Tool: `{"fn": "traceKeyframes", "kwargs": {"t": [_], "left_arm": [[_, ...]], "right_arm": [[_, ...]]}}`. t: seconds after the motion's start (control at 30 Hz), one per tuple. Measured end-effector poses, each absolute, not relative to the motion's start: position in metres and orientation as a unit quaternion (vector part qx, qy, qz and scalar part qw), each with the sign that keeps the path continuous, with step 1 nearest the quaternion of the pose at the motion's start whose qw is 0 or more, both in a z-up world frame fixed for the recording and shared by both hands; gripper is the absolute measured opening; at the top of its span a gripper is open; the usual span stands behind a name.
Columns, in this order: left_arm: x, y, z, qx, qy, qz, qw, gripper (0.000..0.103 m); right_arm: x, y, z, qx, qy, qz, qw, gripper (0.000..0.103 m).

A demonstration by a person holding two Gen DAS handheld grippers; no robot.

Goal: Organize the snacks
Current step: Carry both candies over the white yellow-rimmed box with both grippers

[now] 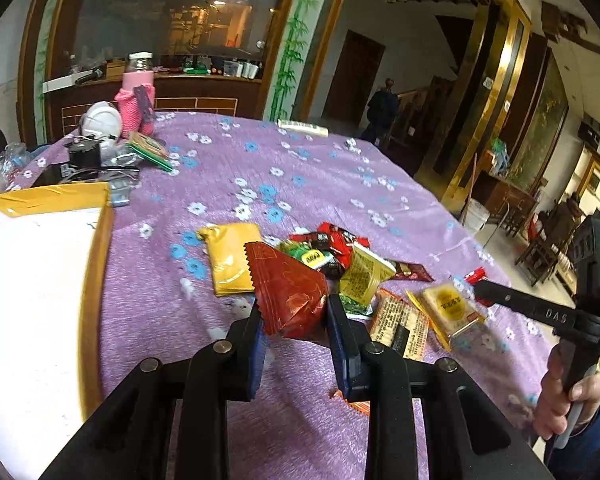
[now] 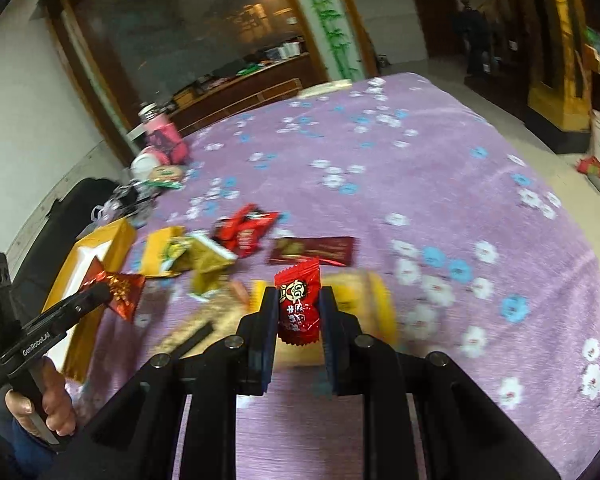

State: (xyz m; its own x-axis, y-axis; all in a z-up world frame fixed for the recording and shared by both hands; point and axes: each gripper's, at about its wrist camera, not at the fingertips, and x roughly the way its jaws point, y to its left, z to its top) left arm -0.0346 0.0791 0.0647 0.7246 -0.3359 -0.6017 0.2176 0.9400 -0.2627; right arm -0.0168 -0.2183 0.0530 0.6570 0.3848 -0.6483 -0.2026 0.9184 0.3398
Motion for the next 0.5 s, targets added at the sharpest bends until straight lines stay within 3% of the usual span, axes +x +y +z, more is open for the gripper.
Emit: {"fn": "traceKeyframes", "kwargs": {"t": [0.5], "left_arm": [[-0.055,0.145,0.081,-0.137,0.309,-0.107,0.935,0.029]], "right_arm": [[-0.025,-0.120,0.065,0.068,0.394,0.259,0.879,0.019]]}}
